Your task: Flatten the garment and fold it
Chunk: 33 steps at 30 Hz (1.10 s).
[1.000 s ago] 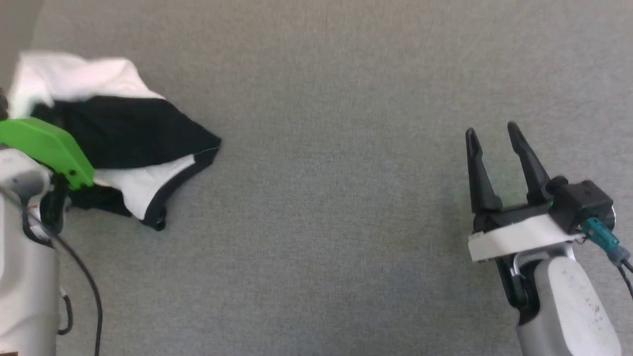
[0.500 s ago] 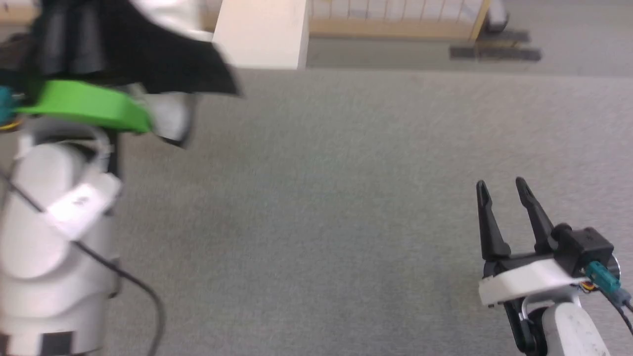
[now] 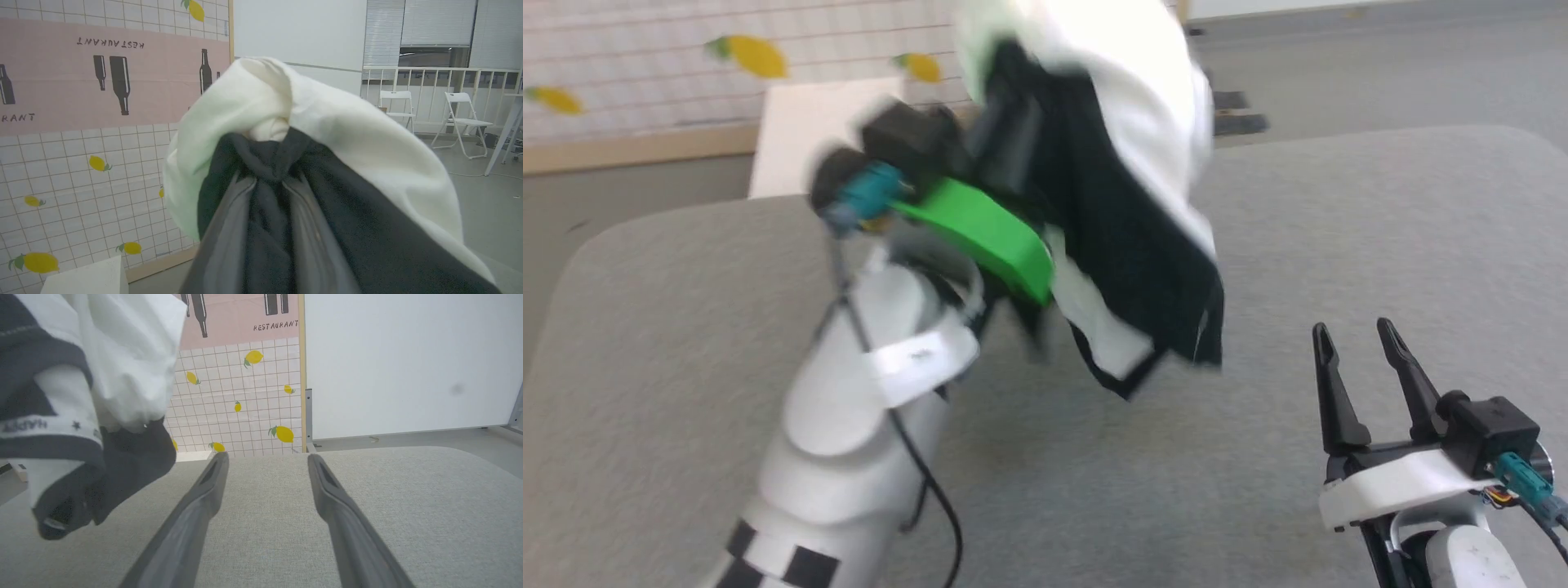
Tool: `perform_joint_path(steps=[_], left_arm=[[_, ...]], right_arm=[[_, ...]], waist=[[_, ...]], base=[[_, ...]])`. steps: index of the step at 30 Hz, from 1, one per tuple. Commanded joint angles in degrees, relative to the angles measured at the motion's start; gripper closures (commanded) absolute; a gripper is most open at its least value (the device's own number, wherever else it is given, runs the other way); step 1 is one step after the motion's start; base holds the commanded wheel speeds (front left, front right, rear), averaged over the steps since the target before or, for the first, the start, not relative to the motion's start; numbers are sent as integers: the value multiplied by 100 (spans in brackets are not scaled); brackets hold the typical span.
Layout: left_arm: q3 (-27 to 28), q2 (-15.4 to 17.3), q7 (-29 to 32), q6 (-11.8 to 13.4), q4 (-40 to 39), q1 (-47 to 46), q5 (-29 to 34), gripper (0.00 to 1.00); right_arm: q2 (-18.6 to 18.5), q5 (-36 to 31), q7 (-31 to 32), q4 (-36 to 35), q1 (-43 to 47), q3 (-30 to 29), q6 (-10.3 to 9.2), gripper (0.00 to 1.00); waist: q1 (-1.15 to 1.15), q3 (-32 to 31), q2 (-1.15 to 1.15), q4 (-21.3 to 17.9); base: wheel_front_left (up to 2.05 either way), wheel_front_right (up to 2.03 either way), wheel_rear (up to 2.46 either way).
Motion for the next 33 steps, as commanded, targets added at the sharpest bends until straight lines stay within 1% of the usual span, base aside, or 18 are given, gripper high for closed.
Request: perform_joint_path(steps=[1, 6, 11, 13, 14, 15, 16, 18, 20, 22, 25, 29, 31, 33], left_arm=[[-169, -21, 120, -57, 246, 168, -124, 100], [-911, -65, 992, -196, 1256, 538, -390, 100], [-1471, -79, 2167, -299, 2118, 860, -864, 100], [-1622, -81, 2603, -316, 2309, 915, -1030, 24], [-1661, -81, 2724, -322, 2338, 929, -1098, 0], [-1709, -82, 2873, -331, 2345, 936, -1213, 0], [-1718, -82, 2887, -335, 2318, 921, -1255, 0], [-1649, -82, 2671, -319, 2186, 870, -1286, 0], [-1506, -54, 2249, -309, 1973, 850, -1300, 0], [-1217, -18, 1565, -240, 1649, 891, -1353, 0], [-889, 175, 580, -46, 1160, 1033, -1217, 0], [-444, 446, -374, 304, 661, 1400, -1121, 0], [-229, 566, -655, 470, 464, 1606, -1093, 0], [-25, 686, -805, 625, 288, 1835, -1033, 0]], right_arm=[[1, -4, 23, -46, 76, -14, -10, 0], [1, 12, 53, -95, 101, -13, -10, 0], [1, 45, 45, -137, 91, -22, -10, 0], [1, 59, 35, -133, 72, -35, -10, 0], [1, 65, 31, -131, 66, -39, -10, 0], [1, 74, 24, -127, 57, -50, -10, 0], [1, 77, 19, -125, 53, -56, -10, 0], [1, 79, 11, -122, 46, -80, -10, 0], [1, 74, 2, -115, 36, -93, -10, 0], [1, 66, -4, -117, 34, -103, -10, 0], [1, 55, 3, -158, 58, -125, -10, 0], [1, 11, 63, -229, 97, -124, -10, 0], [1, -1, 91, -269, 109, -135, -10, 0], [1, 2, 111, -301, 115, -123, -10, 0]], waist=[[0, -72, -1, -444], [0, 10, -1, -624], [0, 125, -1, -658], [0, 164, -1, -633], [0, 176, -1, -619], [0, 192, -1, -579], [0, 201, -1, -551], [0, 210, -1, -469], [0, 193, -1, -392], [0, 158, -1, -306], [0, 94, -1, -146], [0, 23, -1, 42], [0, 10, -1, 129], [0, -2, -1, 195]], base=[[0, 0, 0], [0, 0, 0], [0, 0, 0], [0, 0, 0], [0, 0, 0], [0, 0, 0], [0, 0, 0], [0, 0, 0], [0, 0, 0], [0, 0, 0], [0, 0, 0], [0, 0, 0], [0, 0, 0], [0, 0, 0]])
